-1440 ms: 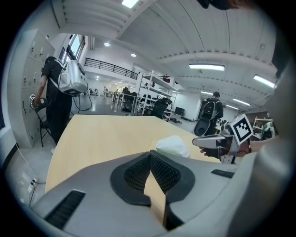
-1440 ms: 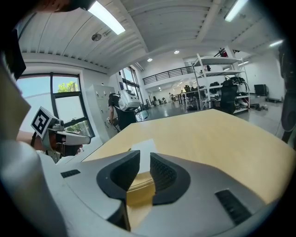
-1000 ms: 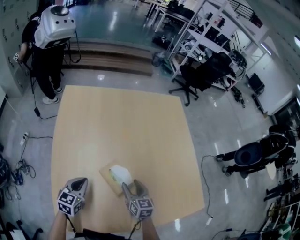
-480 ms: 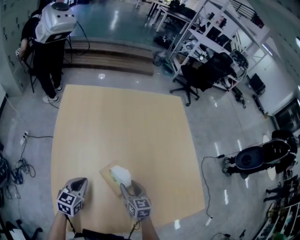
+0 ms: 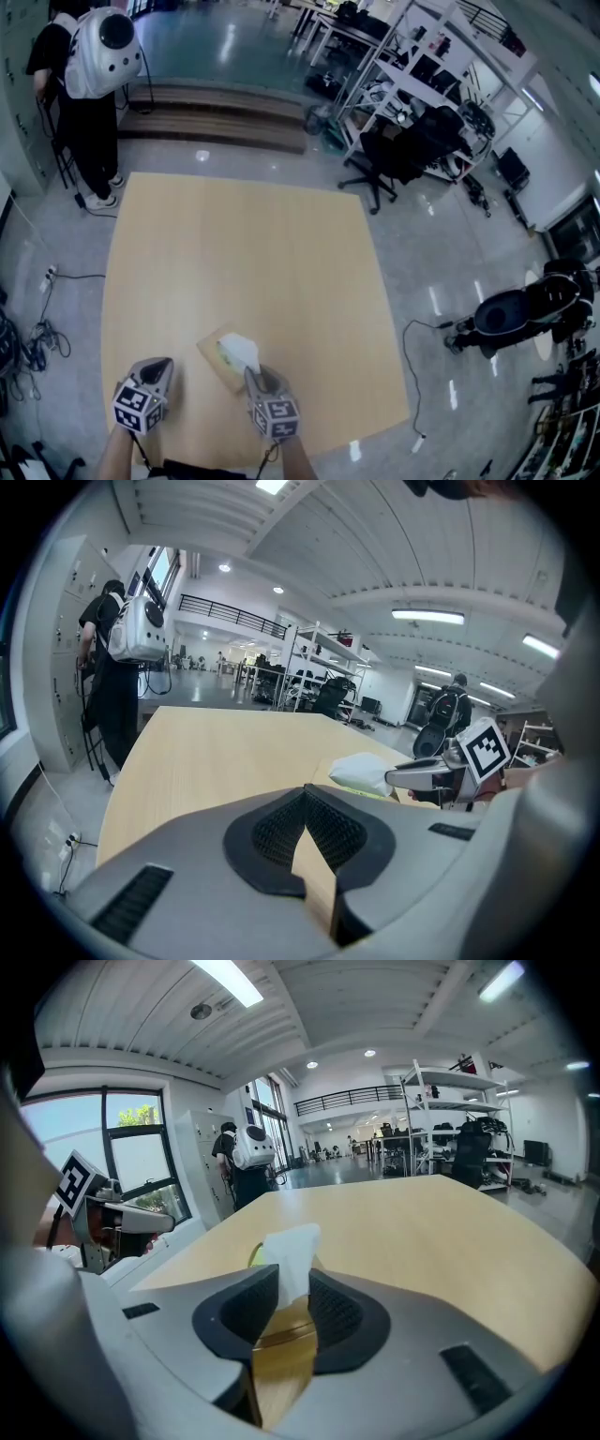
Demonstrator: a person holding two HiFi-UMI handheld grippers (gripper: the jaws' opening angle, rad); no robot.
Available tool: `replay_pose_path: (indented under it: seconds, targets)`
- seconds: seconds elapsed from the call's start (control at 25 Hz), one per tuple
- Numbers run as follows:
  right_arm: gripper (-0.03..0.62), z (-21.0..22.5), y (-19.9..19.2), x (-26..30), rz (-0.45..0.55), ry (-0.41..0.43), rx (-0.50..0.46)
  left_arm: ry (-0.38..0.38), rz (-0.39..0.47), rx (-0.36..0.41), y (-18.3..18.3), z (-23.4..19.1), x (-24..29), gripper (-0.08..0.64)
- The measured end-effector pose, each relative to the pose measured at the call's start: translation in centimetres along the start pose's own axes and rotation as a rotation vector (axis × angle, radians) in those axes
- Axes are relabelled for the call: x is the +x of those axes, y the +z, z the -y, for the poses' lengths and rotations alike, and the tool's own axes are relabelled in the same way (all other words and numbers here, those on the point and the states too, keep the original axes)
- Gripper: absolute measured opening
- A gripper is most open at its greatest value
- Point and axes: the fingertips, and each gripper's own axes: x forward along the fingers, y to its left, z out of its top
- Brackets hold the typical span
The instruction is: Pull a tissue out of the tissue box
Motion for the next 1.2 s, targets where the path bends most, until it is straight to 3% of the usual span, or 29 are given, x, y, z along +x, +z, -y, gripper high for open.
replay_pose_path:
  seconds: [0.36, 1.2]
  targets:
    - [0.009, 0.4, 0.1, 0.0, -0.008, -0.001, -0.013, 0.007, 0.001, 0.001, 0.2, 0.2, 0.4, 0.008]
    - [0.006, -0.4, 2.0, -1.2, 0.057, 0.012, -0.049, 0.037, 0.067, -0.001, 1.0, -0.1, -1.0, 0.008]
